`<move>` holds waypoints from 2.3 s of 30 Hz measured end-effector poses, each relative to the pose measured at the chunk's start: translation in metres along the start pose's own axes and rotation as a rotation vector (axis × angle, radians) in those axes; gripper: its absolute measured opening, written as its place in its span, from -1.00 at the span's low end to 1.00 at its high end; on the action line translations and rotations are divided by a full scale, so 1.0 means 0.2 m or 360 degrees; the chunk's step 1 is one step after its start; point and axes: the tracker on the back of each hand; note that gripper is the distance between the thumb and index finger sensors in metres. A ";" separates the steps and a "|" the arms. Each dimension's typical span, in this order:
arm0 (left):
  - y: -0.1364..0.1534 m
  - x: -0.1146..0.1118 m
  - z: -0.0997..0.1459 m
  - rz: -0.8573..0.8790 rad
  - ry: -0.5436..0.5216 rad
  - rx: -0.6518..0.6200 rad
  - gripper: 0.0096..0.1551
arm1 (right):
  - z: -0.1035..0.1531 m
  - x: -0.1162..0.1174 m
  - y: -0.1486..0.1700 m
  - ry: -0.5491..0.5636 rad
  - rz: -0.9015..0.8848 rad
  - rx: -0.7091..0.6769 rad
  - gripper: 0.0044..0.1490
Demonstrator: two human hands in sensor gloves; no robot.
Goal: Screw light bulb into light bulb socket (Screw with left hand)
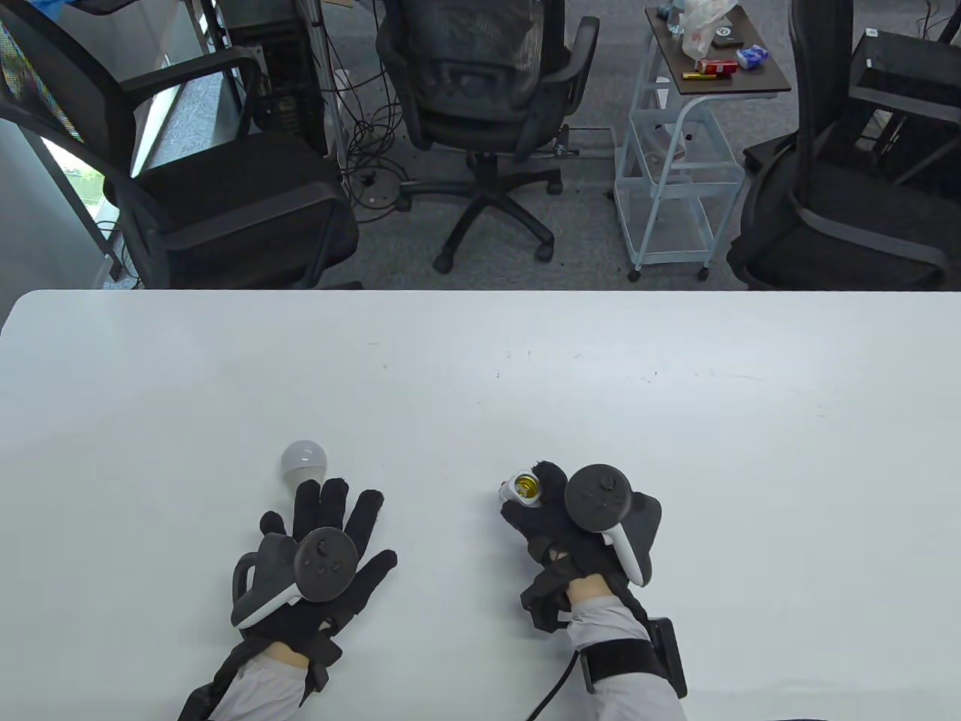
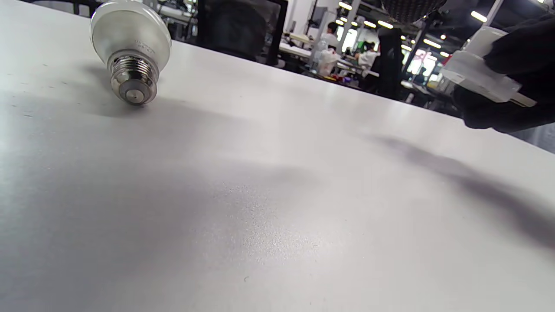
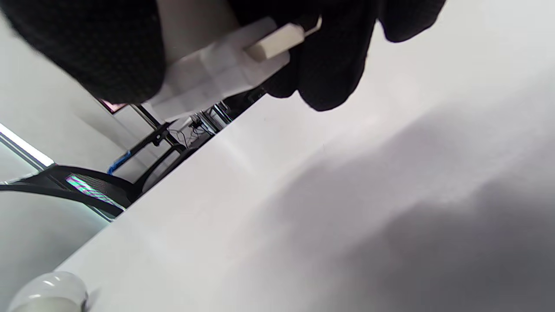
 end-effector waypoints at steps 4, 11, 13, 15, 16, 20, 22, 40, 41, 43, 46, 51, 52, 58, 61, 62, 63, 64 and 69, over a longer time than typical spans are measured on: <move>0.04 0.03 0.01 0.0020 -0.0050 0.0067 -0.08 | 0.07 -0.01 0.08 0.0108 -0.0123 -0.0017 -0.12; 0.27 0.10 0.07 0.0555 -0.0304 0.0242 -0.12 | 0.10 -0.02 0.12 0.0028 -0.0181 -0.0012 -0.14; 0.34 0.09 0.06 0.0808 -0.0338 0.0286 -0.13 | 0.10 -0.01 0.11 0.0011 -0.0164 -0.0044 -0.13; 0.40 0.09 0.03 0.1053 -0.0330 0.0321 -0.15 | 0.11 0.00 0.09 0.0030 -0.0134 -0.0073 -0.13; 0.42 0.09 0.01 0.1109 -0.0314 0.0342 -0.15 | 0.11 0.00 0.09 0.0045 -0.0132 -0.0080 -0.13; 0.43 0.10 -0.09 0.0875 -0.0222 0.0520 -0.16 | 0.10 0.01 0.10 0.0067 -0.0146 -0.0071 -0.13; 0.42 0.11 -0.14 0.0647 -0.0149 0.0630 -0.13 | 0.09 0.01 0.10 0.0051 -0.0160 -0.0056 -0.13; 0.31 0.02 -0.54 -0.0411 0.0152 0.1184 0.20 | 0.06 -0.04 0.11 0.0068 -0.0346 -0.0117 -0.14; 0.31 0.03 -0.53 -0.0389 0.0105 0.1182 0.17 | 0.06 -0.04 0.11 0.0070 -0.0351 -0.0126 -0.14; 0.33 0.04 -0.53 -0.0327 0.0118 0.1182 0.15 | 0.07 -0.05 0.10 0.0075 -0.0366 -0.0150 -0.14; 0.33 0.10 -0.47 -0.0083 -0.0007 0.1059 0.14 | 0.07 -0.05 0.09 0.0080 -0.0381 -0.0170 -0.15; 0.24 0.19 -0.34 0.0437 -0.0238 0.0638 0.13 | 0.06 -0.01 0.10 0.0020 -0.0360 -0.0232 -0.15; 0.22 0.20 -0.31 0.0521 -0.0287 0.0542 0.13 | 0.06 -0.01 0.10 0.0023 -0.0359 -0.0234 -0.15; 0.05 0.17 -0.16 0.1129 -0.0488 0.0151 0.08 | 0.07 0.02 0.10 -0.0066 -0.0410 -0.0260 -0.12; -0.02 0.09 -0.15 0.1398 -0.0494 -0.0014 0.08 | 0.08 0.02 0.08 -0.0095 -0.0398 -0.0276 -0.10; -0.03 0.06 -0.15 0.1443 -0.0495 -0.0046 0.08 | 0.09 0.03 0.08 -0.0098 -0.0395 -0.0282 -0.10; -0.04 0.03 -0.16 0.1485 -0.0491 -0.0092 0.07 | 0.09 0.03 0.08 -0.0111 -0.0392 -0.0296 -0.10; -0.03 0.01 -0.16 0.1515 -0.0485 -0.0140 0.07 | 0.09 0.04 0.07 -0.0149 -0.0388 -0.0310 -0.11; 0.00 -0.04 -0.14 0.1736 -0.0457 -0.0266 0.07 | 0.10 0.08 0.04 -0.0310 -0.0370 -0.0371 -0.13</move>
Point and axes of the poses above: the tracker on the back of each hand, its own y axis roughly to the little-finger side, its own z axis roughly from the fingertips to the wrist, x = y × z, and after that the axes turned 4 degrees about -z, right-handed
